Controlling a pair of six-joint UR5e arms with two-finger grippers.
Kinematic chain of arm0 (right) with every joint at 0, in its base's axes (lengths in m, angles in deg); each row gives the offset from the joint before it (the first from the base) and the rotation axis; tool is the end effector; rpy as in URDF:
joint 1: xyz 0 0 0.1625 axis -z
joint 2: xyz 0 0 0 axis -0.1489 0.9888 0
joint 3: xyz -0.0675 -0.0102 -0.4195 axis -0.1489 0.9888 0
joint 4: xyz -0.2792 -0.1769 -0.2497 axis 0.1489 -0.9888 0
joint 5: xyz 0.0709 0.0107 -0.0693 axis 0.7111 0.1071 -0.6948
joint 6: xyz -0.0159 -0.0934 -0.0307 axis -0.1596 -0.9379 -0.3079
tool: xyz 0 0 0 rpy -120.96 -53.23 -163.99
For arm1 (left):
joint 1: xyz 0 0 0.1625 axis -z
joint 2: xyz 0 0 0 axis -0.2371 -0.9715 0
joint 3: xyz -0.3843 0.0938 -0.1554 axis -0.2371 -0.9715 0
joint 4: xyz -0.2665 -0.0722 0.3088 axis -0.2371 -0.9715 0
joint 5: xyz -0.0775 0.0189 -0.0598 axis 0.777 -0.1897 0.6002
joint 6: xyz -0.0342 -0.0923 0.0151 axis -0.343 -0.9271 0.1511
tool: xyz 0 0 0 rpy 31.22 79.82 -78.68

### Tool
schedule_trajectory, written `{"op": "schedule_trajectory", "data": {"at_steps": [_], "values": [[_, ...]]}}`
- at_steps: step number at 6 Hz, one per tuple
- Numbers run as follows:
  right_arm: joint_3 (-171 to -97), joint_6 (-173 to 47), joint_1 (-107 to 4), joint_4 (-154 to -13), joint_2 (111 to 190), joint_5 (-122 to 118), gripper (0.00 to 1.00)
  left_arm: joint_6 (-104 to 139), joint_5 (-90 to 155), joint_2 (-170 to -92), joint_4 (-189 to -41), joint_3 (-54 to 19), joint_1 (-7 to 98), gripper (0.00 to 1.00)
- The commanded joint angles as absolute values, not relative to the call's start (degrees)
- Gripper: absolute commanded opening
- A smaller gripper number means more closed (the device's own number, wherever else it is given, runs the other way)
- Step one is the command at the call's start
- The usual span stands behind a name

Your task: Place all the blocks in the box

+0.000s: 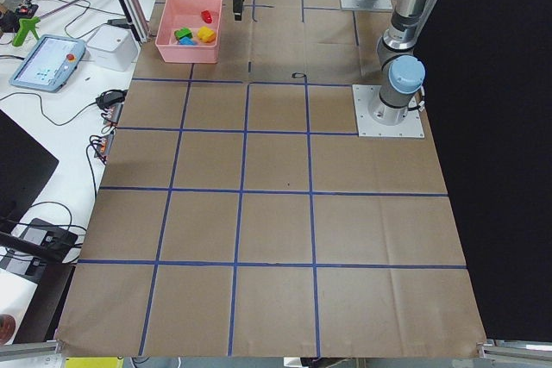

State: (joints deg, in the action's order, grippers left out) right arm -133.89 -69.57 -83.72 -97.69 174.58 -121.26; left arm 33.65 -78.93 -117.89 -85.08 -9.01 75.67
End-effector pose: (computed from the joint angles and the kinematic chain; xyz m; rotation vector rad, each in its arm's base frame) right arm 0.1417 -0.4623 0.4996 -0.2079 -3.0354 0.0800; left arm -0.1277 -0.5491 0.5020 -0.0266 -3.1372 0.1344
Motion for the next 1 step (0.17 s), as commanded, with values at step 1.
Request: {"op": "schedule_trajectory", "data": {"at_steps": [1], "values": [[-132.7,-69.6,-83.5,-97.7,174.4,-121.3,1.00,33.7,-78.9,-117.9,-85.0,-9.1,75.7,0.99]]}}
